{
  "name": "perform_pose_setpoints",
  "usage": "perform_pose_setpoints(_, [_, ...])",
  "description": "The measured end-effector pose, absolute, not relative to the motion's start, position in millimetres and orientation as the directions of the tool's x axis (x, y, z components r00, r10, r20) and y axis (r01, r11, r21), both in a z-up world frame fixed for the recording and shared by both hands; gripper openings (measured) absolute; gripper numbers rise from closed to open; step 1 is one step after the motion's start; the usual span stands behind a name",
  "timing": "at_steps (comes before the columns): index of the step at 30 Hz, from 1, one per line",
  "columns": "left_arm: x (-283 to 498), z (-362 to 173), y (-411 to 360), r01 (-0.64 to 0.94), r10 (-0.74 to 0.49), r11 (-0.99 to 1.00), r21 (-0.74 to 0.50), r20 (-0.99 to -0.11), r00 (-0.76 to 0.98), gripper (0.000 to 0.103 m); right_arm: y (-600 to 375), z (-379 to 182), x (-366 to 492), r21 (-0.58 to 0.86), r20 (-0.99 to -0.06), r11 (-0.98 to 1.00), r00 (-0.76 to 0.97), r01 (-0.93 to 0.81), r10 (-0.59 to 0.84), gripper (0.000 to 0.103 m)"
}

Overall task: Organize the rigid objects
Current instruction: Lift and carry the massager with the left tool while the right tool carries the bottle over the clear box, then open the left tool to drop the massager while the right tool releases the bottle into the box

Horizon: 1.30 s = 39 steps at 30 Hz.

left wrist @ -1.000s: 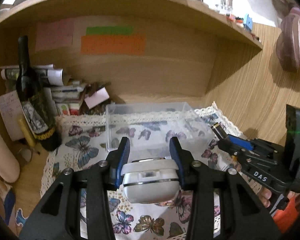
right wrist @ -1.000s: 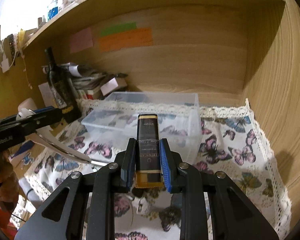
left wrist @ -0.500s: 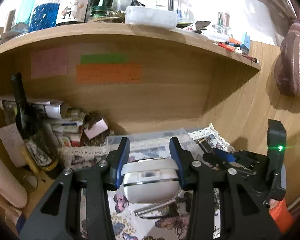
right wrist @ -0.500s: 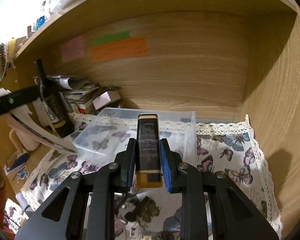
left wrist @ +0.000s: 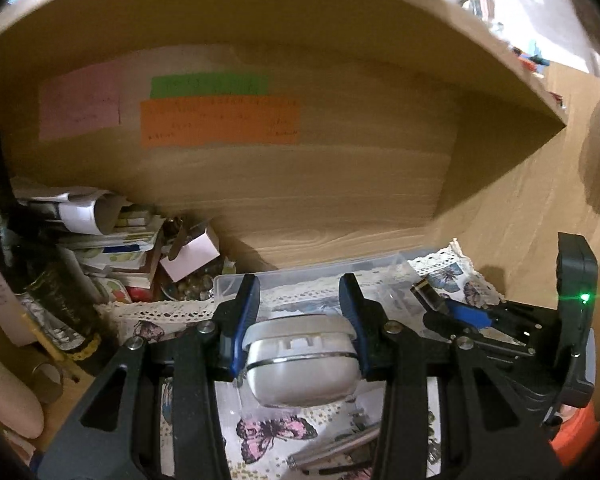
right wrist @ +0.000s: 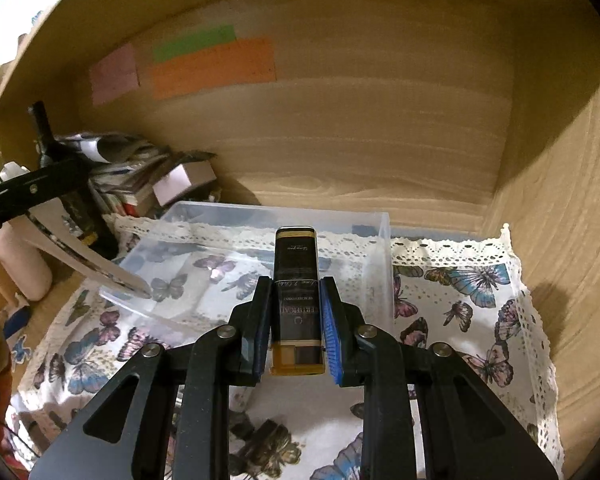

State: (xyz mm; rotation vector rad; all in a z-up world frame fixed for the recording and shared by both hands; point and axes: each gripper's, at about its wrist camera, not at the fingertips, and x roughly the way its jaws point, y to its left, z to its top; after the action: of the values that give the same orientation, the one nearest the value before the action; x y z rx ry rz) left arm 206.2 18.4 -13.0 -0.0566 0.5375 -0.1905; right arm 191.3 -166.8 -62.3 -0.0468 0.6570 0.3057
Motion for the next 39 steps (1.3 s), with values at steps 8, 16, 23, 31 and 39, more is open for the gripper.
perform_pose_setpoints(8, [242.9, -39.9, 10.2, 0.203, -0.245, 0.97, -0.137, -0.546, 0.801, 0.041, -161.8, -80.9, 217.5, 0.059, -0.661, 0.96, 0.71, -0.273, 0.242, 0.022])
perform_pose_setpoints(16, [272.6, -67.5, 6.6, 0.22, -0.26, 0.965, -0.141, -0.604, 0.753, 0.041, -149.8, -101.5, 240.7, 0.041, -0.719, 0.96, 0.659, -0.277, 0.221, 0.022])
perform_pose_setpoints(23, [293.3, -86.6, 8.6, 0.189, -0.224, 0.974, -0.128, -0.692, 0.686, 0.041, -144.1, -107.2, 249.2, 0.028, -0.74, 0.958, 0.639, -0.287, 0.212, 0.022])
perform_pose_setpoints(31, [280.6, -79.3, 4.7, 0.207, -0.225, 0.972, -0.111, -0.698, 0.68, 0.041, -141.7, -101.5, 242.6, 0.018, -0.735, 0.955, 0.644, -0.296, 0.213, 0.022])
perform_pose_setpoints(39, [238.7, -46.1, 2.2, 0.217, -0.205, 0.974, -0.058, -0.634, 0.746, 0.056, -149.4, -69.3, 209.4, 0.005, -0.663, 0.958, 0.716, -0.287, 0.219, 0.037])
